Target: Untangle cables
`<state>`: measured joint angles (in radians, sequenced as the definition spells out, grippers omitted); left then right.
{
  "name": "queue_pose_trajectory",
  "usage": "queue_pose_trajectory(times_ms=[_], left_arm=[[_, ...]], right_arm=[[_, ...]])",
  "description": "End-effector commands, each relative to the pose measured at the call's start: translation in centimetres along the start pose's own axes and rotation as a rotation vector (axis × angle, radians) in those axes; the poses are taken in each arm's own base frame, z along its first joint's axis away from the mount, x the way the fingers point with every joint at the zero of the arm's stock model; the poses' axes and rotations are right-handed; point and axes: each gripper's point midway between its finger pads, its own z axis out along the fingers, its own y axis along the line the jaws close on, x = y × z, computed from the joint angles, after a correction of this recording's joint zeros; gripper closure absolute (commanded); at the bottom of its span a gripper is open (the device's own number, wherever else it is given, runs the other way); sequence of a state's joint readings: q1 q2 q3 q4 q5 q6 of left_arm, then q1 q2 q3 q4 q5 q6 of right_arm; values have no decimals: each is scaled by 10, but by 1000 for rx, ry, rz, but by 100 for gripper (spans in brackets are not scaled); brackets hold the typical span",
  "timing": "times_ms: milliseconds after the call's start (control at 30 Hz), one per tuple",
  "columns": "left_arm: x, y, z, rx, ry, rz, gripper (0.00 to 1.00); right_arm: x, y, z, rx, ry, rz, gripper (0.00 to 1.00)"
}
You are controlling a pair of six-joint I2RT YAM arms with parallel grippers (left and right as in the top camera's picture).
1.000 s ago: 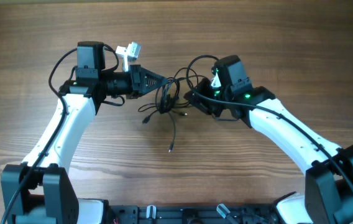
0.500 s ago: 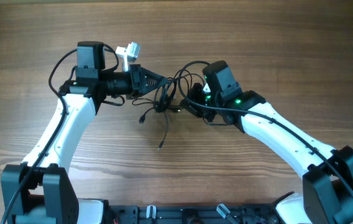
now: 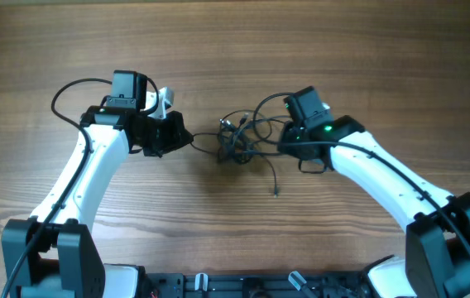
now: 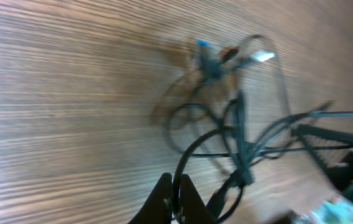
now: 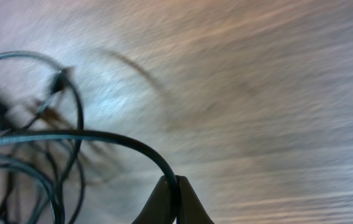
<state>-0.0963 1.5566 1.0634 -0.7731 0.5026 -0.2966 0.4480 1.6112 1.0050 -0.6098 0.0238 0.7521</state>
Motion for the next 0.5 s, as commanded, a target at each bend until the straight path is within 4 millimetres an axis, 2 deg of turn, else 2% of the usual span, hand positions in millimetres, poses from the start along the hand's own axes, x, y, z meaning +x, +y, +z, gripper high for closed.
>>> queue_pose_trajectory(times_ms=[0,67,167,200,333,367,467], left_arm=[[-16,20,-10,-128,-88,36,95],[-17,20,-10,-128,-90,36,91],[-15,12,-9,-83,-79,39,46],[-14,7,-9,-54,-70,41,42],[1,-33,-9,170,6,63,39],[6,-43,-7,210,25,79,35],[16,-59,0,227,53,137,30]], right_arm=[[-23,-31,3,99,-58,17,96],[-23,-32,4,61,-27,44,96],[-14,-20,4,-9,28,47,96],[-11,-14,4,-41,49,47,96],[3,14,-1,-196,143,45,96],[6,24,-4,-251,167,43,96],[9,49,-13,-392,209,30,96]])
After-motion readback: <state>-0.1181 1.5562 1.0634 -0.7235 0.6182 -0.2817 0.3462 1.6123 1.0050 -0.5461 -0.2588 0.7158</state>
